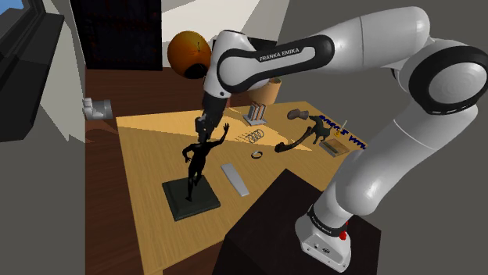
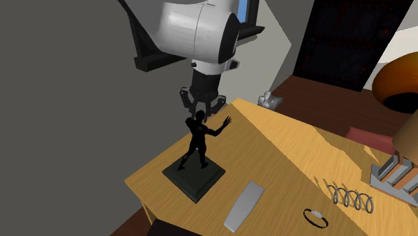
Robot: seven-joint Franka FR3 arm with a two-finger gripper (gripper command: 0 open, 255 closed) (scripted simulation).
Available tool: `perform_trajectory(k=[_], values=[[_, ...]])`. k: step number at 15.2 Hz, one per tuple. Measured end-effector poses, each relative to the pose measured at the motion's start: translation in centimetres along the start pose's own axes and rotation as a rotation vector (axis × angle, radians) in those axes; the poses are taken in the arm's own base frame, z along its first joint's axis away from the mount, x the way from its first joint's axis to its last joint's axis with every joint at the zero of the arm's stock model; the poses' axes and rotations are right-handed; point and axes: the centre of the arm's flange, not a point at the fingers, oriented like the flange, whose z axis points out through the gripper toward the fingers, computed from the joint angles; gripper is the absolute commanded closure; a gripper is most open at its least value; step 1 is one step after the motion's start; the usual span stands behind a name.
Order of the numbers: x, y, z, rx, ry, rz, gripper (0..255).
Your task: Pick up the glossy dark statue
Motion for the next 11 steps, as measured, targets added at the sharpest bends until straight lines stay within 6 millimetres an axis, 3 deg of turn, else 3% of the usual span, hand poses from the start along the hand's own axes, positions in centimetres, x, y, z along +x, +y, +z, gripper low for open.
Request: perform_trajectory(k=[11], values=[[0.1,-1.0,-5.5,0.000,0.000,0.000,255]])
